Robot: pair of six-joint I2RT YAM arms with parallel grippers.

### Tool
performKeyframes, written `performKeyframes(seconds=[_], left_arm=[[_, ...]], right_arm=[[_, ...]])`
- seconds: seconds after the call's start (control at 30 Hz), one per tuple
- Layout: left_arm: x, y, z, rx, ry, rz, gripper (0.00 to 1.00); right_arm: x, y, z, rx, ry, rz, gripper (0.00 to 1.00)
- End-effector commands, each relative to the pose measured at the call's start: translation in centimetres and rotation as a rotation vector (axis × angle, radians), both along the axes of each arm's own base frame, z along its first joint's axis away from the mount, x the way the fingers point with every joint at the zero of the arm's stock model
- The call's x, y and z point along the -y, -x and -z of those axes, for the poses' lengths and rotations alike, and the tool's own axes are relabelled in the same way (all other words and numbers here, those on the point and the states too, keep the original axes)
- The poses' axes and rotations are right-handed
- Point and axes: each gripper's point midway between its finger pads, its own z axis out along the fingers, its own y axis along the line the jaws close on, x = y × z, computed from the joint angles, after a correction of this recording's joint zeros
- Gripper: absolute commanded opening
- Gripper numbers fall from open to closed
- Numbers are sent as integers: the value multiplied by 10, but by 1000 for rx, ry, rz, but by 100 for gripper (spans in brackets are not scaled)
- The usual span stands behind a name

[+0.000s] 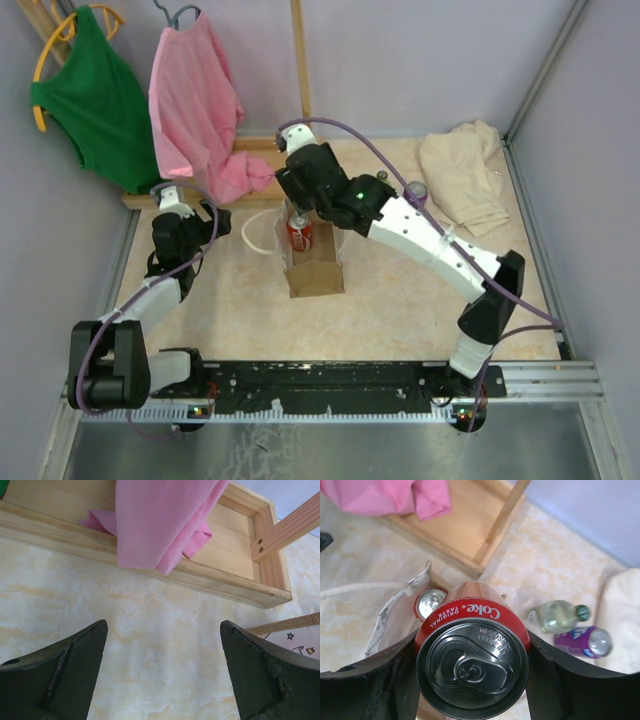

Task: Take the beverage out of the canvas bag

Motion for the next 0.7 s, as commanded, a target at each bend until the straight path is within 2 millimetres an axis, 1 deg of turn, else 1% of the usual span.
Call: performKeyframes(seconds=[0.0,0.07,0.1,0.2,0.27,0.33,0.4,0.5,0.67], left_arm=[[5,-5,-11,34,6,19,100],[5,-5,-11,33,6,19,100],[5,-5,-12,37,6,18,100],[4,-5,-13,40,3,17,100],[4,-5,-13,41,0,16,100],[4,-5,-13,40,-1,16,100],[5,-5,-12,38,2,19,100],[5,-6,-11,34,3,22,100],[6,-6,-9,28,5,27,100]], right_arm=[[50,-1,-136,313,-193,145,0],[74,-9,-145,337,-201,208,0],[103,-16,-148,346,-215,279,0],[138,-24,-139,341,-208,368,0],[160,-29,-129,326,-200,424,0],[177,-33,-114,303,-193,466,0],[191,-34,-101,275,-203,494,0],[198,-36,-73,223,-201,501,0],[193,-35,-20,121,-163,481,0]])
